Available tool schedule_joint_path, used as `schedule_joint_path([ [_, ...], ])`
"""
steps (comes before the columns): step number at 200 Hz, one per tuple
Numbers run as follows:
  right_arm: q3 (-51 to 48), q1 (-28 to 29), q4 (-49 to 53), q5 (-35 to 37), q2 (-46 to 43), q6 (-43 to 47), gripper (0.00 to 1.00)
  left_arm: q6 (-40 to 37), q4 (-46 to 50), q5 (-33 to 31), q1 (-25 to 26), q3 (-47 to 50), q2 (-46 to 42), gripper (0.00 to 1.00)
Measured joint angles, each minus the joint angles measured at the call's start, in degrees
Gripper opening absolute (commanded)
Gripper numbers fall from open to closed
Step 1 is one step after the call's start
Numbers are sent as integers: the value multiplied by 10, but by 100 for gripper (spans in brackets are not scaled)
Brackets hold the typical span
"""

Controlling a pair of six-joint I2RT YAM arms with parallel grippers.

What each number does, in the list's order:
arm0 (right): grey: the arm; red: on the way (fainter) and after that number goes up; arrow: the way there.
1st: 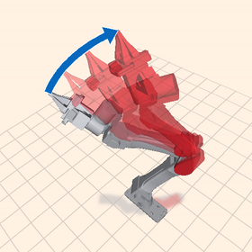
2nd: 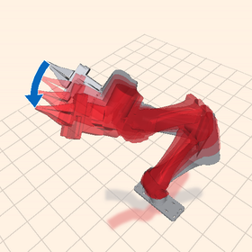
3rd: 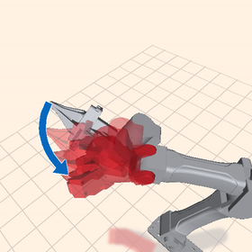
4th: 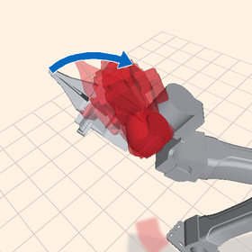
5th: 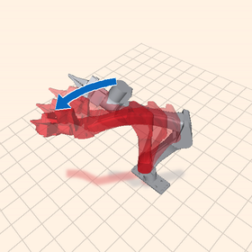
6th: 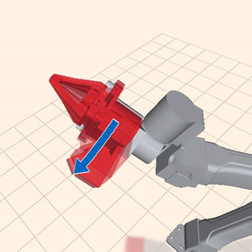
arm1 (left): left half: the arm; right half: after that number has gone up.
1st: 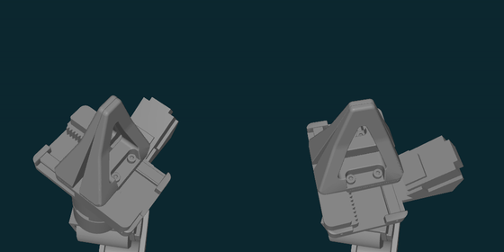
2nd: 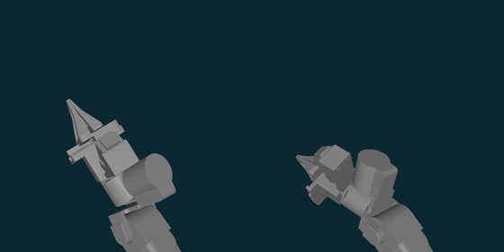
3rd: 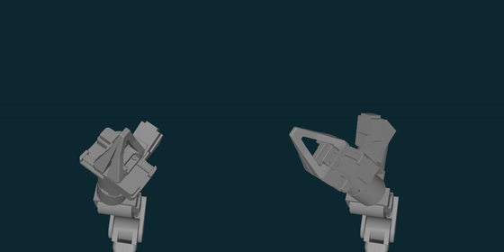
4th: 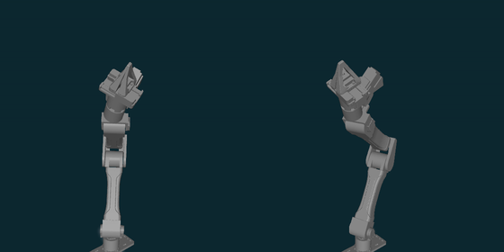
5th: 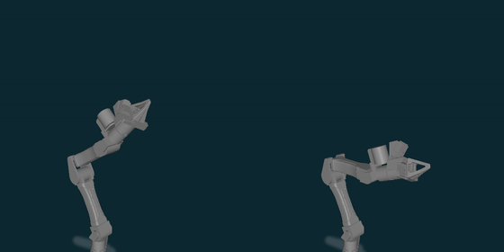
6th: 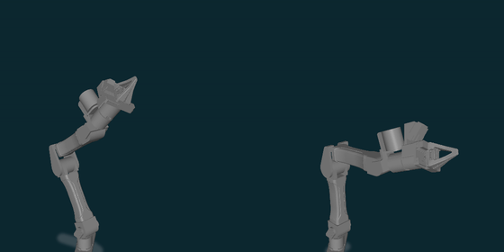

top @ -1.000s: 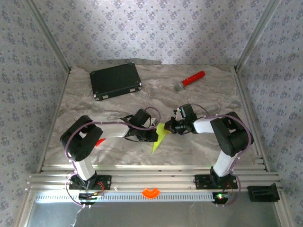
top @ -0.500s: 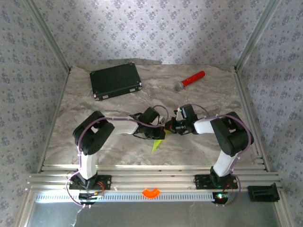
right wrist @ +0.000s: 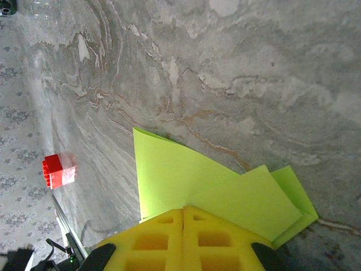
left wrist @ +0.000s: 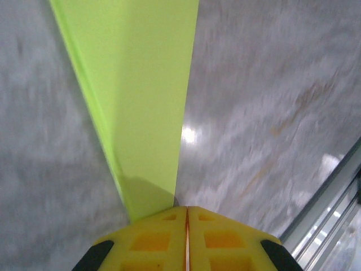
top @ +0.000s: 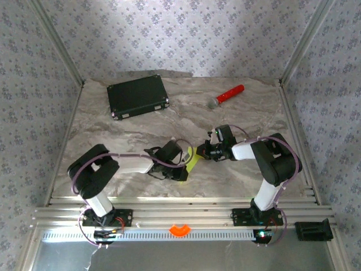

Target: Fold a paper plane with a square sheet of paper (pick it up from the middle)

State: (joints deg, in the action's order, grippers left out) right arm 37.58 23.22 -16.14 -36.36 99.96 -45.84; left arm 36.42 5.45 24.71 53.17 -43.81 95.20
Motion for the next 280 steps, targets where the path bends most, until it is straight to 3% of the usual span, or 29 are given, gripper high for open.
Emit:
schedule_joint_path([
  [41,0,-1,-2,-5,-1,-2,0,2,21,-13,9,70,-75,5],
  [59,0,-1,8,0,-9,-2,9,7,45,-25,8,84,-111,5],
  [72,0,-1,29,6,-30,-3,21,12,49,-30,0,83,-135,9],
  [90,0,0,66,23,-84,2,30,26,37,-28,-42,76,-150,15],
  [117,-7,0,106,47,-180,5,34,43,4,2,-119,29,-91,20],
  [181,-74,23,157,67,-228,-9,34,46,-17,54,-148,-98,62,21],
  [280,-76,42,150,71,-173,-18,24,46,-32,130,-155,-123,129,28],
])
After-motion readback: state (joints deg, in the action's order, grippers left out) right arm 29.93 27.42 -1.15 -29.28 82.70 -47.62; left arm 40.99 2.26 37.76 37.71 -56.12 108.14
